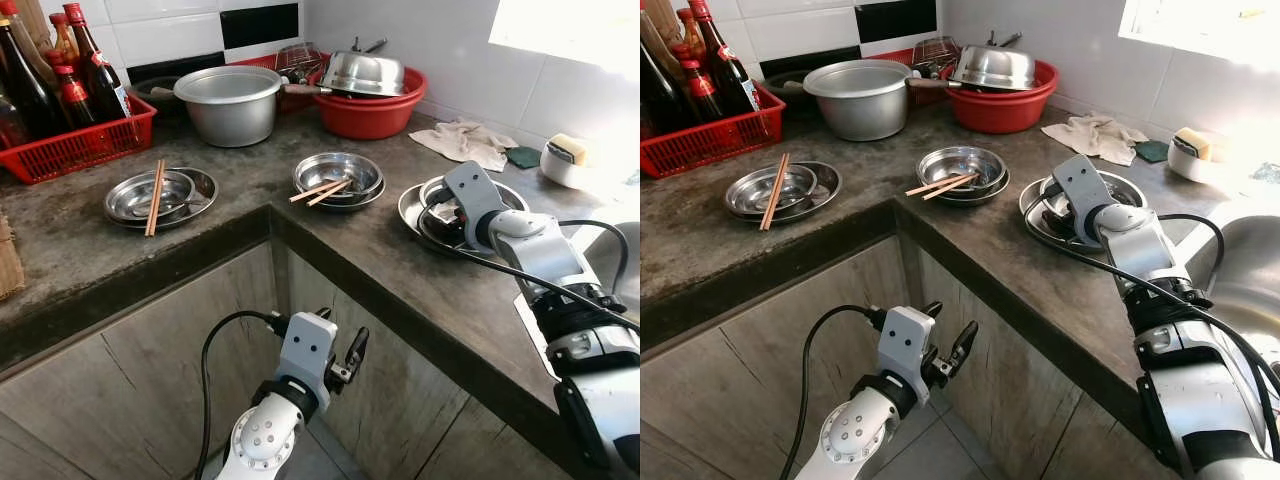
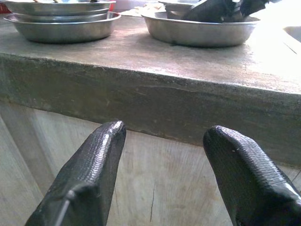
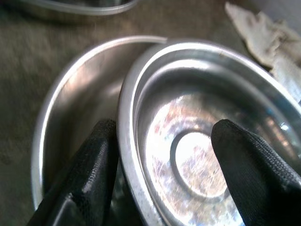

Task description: Kitchen organization

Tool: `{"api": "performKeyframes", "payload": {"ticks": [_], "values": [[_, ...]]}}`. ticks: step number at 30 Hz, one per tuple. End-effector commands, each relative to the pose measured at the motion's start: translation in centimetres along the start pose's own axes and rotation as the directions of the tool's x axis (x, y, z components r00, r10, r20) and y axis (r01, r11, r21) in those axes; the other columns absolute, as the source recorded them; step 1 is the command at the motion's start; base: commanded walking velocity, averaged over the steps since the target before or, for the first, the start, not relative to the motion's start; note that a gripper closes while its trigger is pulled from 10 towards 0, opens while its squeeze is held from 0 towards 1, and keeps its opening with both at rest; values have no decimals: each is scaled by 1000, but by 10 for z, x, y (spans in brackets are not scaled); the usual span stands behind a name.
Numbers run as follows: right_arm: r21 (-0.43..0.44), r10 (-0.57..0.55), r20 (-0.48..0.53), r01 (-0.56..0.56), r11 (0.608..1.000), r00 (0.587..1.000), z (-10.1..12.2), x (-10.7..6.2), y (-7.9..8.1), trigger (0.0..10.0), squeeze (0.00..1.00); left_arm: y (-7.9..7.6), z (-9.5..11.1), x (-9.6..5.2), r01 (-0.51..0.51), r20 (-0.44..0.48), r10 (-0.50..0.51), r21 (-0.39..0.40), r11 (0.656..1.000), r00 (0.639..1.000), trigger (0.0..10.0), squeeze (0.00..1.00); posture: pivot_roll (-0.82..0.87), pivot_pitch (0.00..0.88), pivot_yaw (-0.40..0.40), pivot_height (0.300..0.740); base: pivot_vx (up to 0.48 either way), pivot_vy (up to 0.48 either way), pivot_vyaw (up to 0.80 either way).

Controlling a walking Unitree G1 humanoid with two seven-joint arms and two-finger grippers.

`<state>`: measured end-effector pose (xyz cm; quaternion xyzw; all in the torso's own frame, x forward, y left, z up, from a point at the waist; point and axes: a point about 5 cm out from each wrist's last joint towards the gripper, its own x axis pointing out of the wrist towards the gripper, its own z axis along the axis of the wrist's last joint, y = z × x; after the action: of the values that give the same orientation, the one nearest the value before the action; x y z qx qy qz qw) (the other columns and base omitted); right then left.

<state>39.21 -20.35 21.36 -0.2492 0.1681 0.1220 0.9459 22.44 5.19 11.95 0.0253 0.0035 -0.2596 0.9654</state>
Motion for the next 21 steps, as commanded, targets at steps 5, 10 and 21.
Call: {"api": "performKeyframes", "payload": {"ticks": [5, 10, 21], "values": [[-54, -6, -32, 4, 999, 999, 5, 1, -7, 10000, 0, 1, 4, 1, -8, 13, 8, -4, 1000, 1000, 10000, 0, 117, 7, -63, 740, 0, 0, 0], [-92, 8, -65, -14, 996, 998, 6, 4, -6, 10000, 0, 0, 4, 1, -6, 14, 6, -2, 1000, 1000, 10000, 0, 114, 3, -63, 740, 0, 0, 0], [-172, 13, -102, -30, 985, 995, 6, 8, -5, 3059, 0, 0, 3, 1, -9, 17, 9, 0, 1000, 1000, 10000, 0, 119, 0, -70, 740, 0, 0, 0]]}}
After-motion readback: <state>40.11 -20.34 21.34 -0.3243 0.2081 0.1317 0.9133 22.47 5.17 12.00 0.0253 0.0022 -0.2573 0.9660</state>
